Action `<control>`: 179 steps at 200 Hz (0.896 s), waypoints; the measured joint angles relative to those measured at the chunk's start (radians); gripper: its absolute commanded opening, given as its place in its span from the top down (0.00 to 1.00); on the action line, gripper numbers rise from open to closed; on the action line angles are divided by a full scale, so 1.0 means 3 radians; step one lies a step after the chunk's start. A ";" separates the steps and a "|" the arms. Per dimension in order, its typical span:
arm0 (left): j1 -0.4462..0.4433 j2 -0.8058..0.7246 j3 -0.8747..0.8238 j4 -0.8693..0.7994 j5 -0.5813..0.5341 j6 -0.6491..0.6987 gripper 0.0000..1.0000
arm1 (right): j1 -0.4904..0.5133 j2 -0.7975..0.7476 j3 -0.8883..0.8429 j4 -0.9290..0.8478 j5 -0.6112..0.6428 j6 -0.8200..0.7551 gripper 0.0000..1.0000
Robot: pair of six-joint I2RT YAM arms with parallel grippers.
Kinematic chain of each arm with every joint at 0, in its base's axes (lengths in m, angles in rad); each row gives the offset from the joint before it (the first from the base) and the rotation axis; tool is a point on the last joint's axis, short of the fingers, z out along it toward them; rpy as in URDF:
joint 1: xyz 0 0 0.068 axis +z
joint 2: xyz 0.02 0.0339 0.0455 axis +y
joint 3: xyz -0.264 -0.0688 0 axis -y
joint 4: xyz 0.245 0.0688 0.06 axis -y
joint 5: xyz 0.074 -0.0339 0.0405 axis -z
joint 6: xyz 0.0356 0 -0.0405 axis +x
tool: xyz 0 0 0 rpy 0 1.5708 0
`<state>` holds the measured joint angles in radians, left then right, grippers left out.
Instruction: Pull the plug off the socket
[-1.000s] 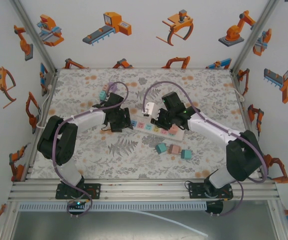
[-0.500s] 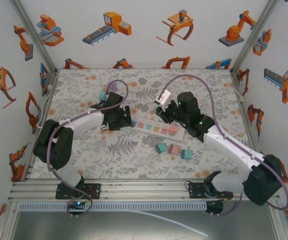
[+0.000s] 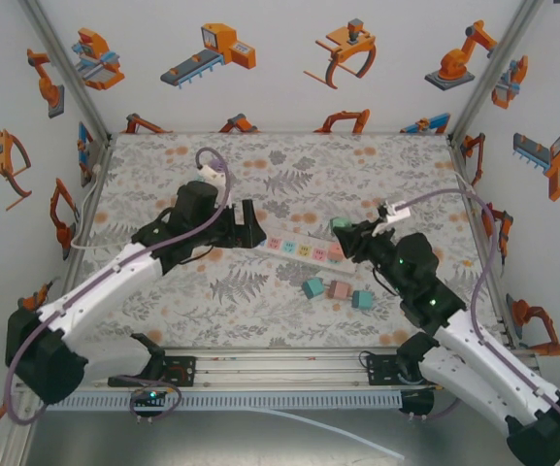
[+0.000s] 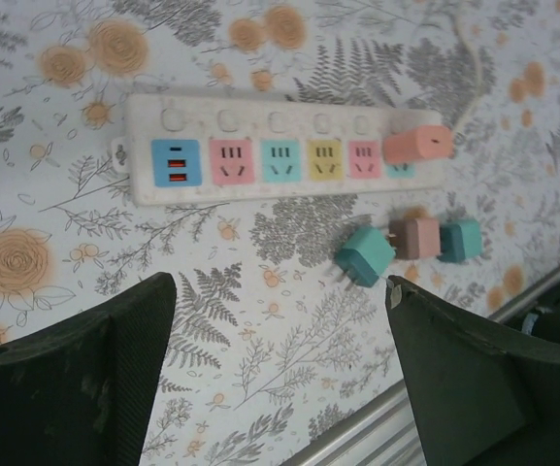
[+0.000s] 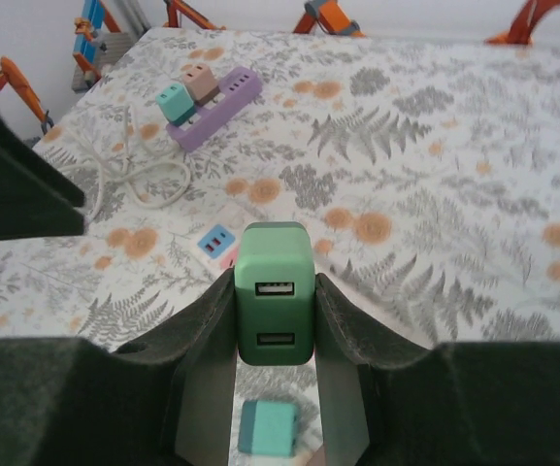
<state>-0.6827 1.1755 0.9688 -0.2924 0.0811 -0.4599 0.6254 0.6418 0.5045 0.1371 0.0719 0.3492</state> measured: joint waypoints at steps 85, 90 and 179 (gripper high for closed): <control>-0.0245 -0.1418 -0.0287 -0.0109 0.0724 0.0816 0.02 | -0.0093 -0.1218 -0.0476 -0.1349 0.0641 0.1062 0.82; -0.0273 -0.1485 -0.0313 -0.0113 0.0776 0.0879 0.02 | -0.0099 -0.1227 -0.0476 -0.1462 0.0675 0.1096 0.82; -0.0813 -0.1668 -0.0534 -0.0238 0.1053 0.1665 0.00 | -0.0211 -0.0379 -0.0437 -0.2131 0.0649 0.1202 0.81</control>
<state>-0.9264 0.6750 0.8085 -0.3637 0.3969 0.0395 0.5621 0.5282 0.3733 -0.5022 0.2665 0.7097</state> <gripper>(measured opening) 0.991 0.342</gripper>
